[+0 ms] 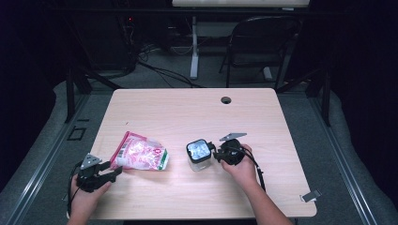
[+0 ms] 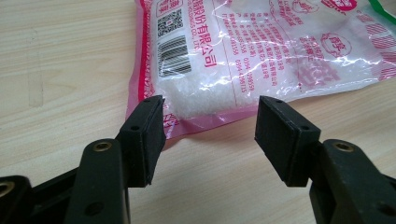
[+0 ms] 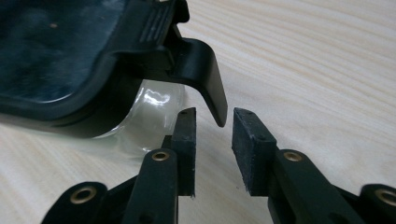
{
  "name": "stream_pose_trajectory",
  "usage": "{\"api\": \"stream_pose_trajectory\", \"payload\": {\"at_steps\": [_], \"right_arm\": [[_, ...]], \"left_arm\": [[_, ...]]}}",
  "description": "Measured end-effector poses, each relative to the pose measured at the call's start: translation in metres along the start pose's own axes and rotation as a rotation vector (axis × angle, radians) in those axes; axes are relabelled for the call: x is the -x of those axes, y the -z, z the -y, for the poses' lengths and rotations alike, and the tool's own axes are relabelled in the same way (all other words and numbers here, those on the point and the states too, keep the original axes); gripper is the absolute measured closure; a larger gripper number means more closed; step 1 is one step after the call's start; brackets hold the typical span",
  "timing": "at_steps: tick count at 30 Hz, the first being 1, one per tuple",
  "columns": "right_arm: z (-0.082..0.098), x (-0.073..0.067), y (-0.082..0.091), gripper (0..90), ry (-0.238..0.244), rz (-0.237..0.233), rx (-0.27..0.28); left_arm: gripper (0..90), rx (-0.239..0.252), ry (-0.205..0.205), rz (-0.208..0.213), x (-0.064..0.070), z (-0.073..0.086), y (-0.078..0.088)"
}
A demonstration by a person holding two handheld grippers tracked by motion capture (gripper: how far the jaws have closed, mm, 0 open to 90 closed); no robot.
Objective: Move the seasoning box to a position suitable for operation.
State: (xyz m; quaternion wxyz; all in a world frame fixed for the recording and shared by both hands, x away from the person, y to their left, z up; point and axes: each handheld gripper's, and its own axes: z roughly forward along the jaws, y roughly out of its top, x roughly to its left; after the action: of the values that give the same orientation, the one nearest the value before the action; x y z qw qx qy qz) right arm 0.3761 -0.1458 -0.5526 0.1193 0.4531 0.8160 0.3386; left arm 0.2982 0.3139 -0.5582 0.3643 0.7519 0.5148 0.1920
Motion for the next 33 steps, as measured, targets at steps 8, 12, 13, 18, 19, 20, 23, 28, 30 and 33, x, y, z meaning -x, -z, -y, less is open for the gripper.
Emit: {"api": "stream_pose_trajectory", "payload": {"at_steps": [8,12,13,18,19,20,23,28,30,33], "right_arm": [[-0.007,-0.004,-0.013,76.3,0.005,0.039,-0.002],[-0.009,-0.004,-0.016,77.3,0.006,0.042,-0.01],[-0.009,-0.004,-0.016,77.6,0.003,0.043,-0.011],[-0.01,-0.006,-0.016,78.2,-0.01,0.051,-0.009],[-0.009,-0.006,-0.017,78.2,-0.02,0.065,-0.002],[-0.01,-0.006,-0.016,78.3,-0.013,0.062,-0.011],[-0.01,-0.007,-0.015,78.8,-0.02,0.07,-0.006],[-0.01,-0.009,-0.015,79.8,-0.026,0.088,0.004],[-0.01,-0.01,-0.015,80.1,-0.032,0.092,0.008],[-0.01,-0.011,-0.015,80.8,-0.036,0.103,0.01]], "left_arm": [[42.1,0.0,0.001,-0.002,-0.002,0.0,0.0],[42.1,0.001,0.002,-0.003,-0.003,0.0,0.0],[42.1,0.001,0.002,-0.003,-0.003,0.0,0.001],[42.1,0.001,0.001,-0.005,-0.003,0.0,0.001],[42.1,0.001,0.001,-0.005,-0.003,0.0,0.001],[42.1,0.001,0.001,-0.006,-0.003,0.0,0.001],[42.1,0.001,0.001,-0.007,-0.003,0.0,0.001],[42.1,0.001,0.002,-0.007,-0.003,0.0,0.001],[42.2,0.0,0.003,-0.009,-0.004,0.0,0.001],[42.1,0.002,0.005,-0.008,-0.004,0.0,0.001]]}}
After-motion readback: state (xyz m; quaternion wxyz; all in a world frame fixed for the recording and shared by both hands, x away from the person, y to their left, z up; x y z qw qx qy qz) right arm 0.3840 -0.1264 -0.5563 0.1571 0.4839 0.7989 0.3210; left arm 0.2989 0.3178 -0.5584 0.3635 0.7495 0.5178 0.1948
